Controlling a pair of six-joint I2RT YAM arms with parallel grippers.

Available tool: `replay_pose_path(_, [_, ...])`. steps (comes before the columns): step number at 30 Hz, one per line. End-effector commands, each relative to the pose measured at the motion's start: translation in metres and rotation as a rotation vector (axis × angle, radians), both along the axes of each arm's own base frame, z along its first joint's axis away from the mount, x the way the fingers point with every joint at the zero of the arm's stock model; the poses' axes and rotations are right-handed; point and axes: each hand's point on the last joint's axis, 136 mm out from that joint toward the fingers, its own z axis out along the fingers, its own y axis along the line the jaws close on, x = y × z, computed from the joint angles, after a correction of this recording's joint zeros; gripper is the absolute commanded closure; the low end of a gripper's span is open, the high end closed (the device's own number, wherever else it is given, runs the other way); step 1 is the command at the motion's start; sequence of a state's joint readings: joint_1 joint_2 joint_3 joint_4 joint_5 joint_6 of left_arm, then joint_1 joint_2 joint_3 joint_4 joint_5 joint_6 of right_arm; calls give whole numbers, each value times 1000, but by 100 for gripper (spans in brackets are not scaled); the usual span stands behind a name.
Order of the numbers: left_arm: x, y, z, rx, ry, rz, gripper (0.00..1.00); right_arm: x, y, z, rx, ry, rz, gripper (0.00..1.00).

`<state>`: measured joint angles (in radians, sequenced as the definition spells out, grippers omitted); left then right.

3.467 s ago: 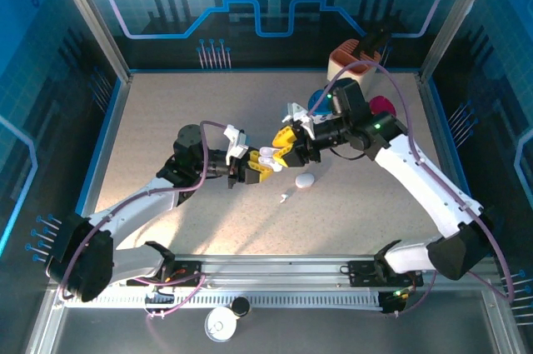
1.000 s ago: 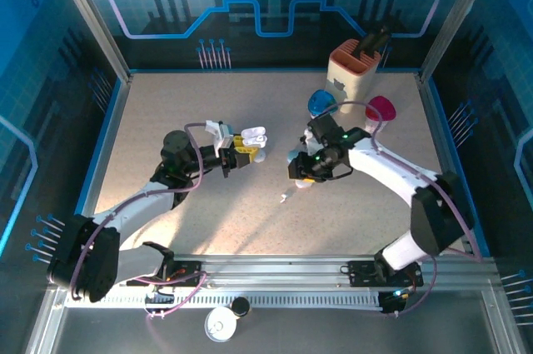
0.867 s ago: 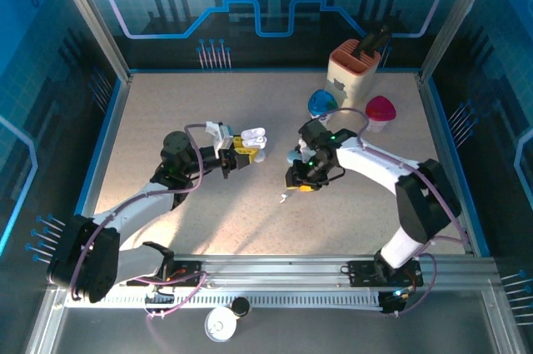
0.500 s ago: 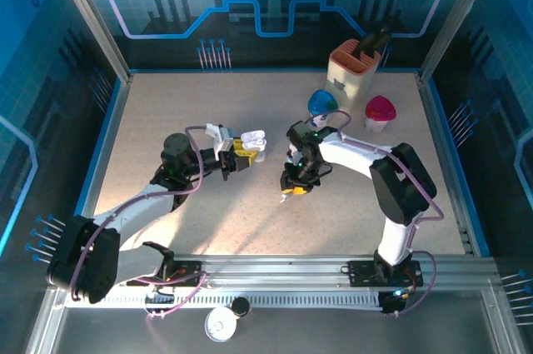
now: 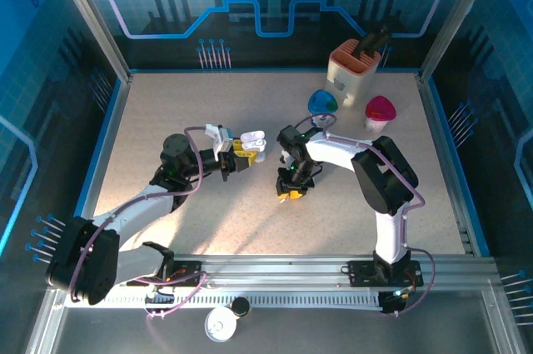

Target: Insert the wireless bluetooth earbuds into the charging case

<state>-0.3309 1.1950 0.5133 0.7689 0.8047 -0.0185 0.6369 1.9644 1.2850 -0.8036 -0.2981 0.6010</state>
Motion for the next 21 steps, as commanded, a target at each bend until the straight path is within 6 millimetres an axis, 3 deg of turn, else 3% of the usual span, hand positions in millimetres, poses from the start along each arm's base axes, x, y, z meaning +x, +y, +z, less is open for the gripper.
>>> replay_pose_path(1, [-6,2,10,-11,-55,-12,80,-6,-1,-11,-38,23,29,70])
replay_pose_path(7, [-6,2,10,-9,-57,-14,80,-4,-2,-8,-46,6,27,77])
replay_pose_path(12, [-4,2,3,11,-55,-4,80,3,-4,13,-33,-73,19,78])
replay_pose_path(17, [8,3,-4,32,-51,67,80,19,-21,53,-75,-243,-12,78])
replay_pose_path(21, [24,-1,-16,97,-42,163,80,32,-32,98,-55,-373,-62,78])
